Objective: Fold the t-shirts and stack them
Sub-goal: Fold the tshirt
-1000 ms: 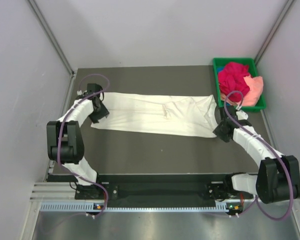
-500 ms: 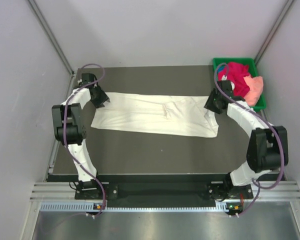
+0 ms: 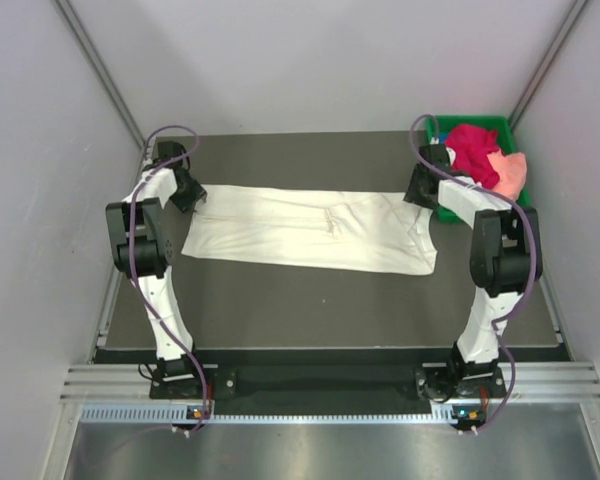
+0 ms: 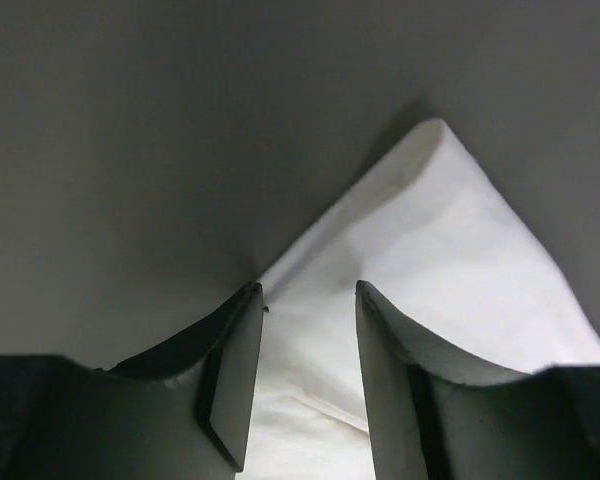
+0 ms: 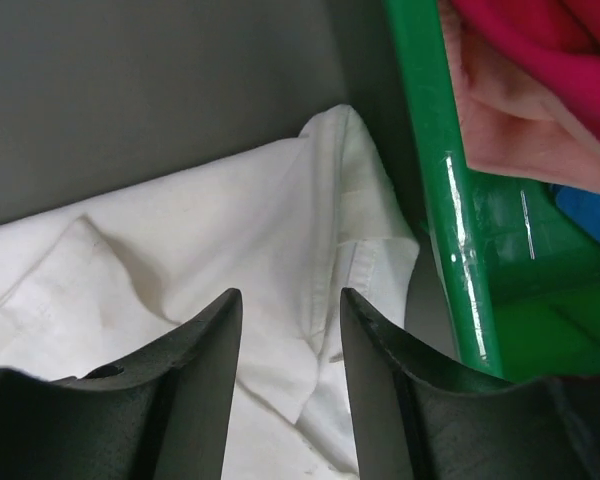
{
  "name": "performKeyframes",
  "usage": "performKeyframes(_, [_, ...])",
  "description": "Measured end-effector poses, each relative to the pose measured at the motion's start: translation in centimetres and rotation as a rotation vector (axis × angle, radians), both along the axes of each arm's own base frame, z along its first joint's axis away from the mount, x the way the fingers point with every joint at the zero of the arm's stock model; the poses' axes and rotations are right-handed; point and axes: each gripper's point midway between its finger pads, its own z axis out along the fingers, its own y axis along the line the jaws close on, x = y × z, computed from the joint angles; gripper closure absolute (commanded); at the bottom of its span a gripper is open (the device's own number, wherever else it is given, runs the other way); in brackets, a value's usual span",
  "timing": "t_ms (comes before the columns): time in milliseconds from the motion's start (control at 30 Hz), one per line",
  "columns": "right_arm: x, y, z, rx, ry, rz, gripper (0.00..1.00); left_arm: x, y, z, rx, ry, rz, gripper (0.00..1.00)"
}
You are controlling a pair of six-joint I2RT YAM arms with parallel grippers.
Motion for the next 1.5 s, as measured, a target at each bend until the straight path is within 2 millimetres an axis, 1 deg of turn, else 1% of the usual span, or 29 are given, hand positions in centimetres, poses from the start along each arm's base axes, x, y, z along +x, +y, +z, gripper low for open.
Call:
performKeyframes(67, [0.1,-0.4,-0.4,-0.009,0.007,0.006,0.55,0.0,0.7,-0.1,-0.007,-0.005,0.004,0.5])
performKeyframes(133, [0.3,-0.6,-0.6,-0.014,0.004,0.014,0.55,0.2,0.9,0.0,-0.021,-0.023,-0.015,0.41])
performKeyframes(200, [0.5,-0.7,-0.9,-0.02,0.003,0.024,0.55,0.5,1.0,0.2,-0.025,-0.04,-0.044,0.38])
performKeyframes(333, [0.8,-0.9,-1.4,-0.024,0.006,0.047,0.55,1.2,0.2,0.7,-0.041,-0.071,-0.119,0.38])
performKeyframes(433, [1.2,-1.2,-1.4,-0.018,0.0,0.054,0.55,2.9,-0.4,1.3,-0.055,-0.118,-0.18,0.4])
performKeyframes(533, [1.6,-1.6,-1.3,-0.011,-0.011,0.051,0.57,4.2,-0.7,0.7,-0.059,-0.139,-0.222,0.42])
performKeyframes(633, [1.7,-1.9,-1.2,-0.005,-0.014,0.051,0.58,5.0,-0.7,0.6,-0.054,-0.155,-0.244,0.45])
performKeyframes(733, [1.9,-2.0,-1.2,-0.004,-0.022,0.057,0.61,5.5,-0.5,0.5,-0.051,-0.164,-0.251,0.57])
performKeyframes(767, [2.0,-1.9,-1.3,-0.003,-0.026,0.059,0.63,5.7,-0.4,0.4,-0.046,-0.165,-0.253,0.63])
performKeyframes(800, [2.1,-2.0,-1.4,-0.004,-0.024,0.062,0.65,5.9,-0.4,0.3,-0.045,-0.166,-0.255,0.78])
performKeyframes(833, [2.1,-1.9,-1.7,-0.003,-0.019,0.065,0.66,6.1,-0.2,0.2,-0.038,-0.166,-0.251,0.84])
performKeyframes(900, [2.2,-2.0,-2.3,-0.004,-0.01,0.065,0.71,6.4,0.0,-0.1,-0.027,-0.162,-0.251,1.0])
performKeyframes(933, [2.3,-2.1,-2.6,-0.004,-0.004,0.064,0.73,6.6,0.2,-0.1,-0.02,-0.161,-0.249,1.0])
performKeyframes(1033, [2.5,-2.2,-3.1,-0.006,0.005,0.067,0.82,6.9,0.4,-0.1,-0.012,-0.156,-0.241,1.0])
performKeyframes(1067, [2.7,-2.2,-3.1,-0.006,0.005,0.068,0.9,7.0,0.4,-0.1,-0.013,-0.157,-0.24,1.0])
performKeyframes(1133, [2.9,-2.2,-3.1,-0.008,0.004,0.068,0.98,7.1,0.4,-0.2,-0.017,-0.157,-0.229,1.0])
performKeyframes(1167, [3.0,-2.3,-3.0,-0.008,0.002,0.068,1.0,7.1,0.5,-0.1,-0.017,-0.157,-0.224,1.0])
performKeyframes(1500, [3.3,-1.9,-3.1,0.017,0.0,0.058,1.0,7.1,2.2,-0.2,0.046,-0.138,-0.126,1.0])
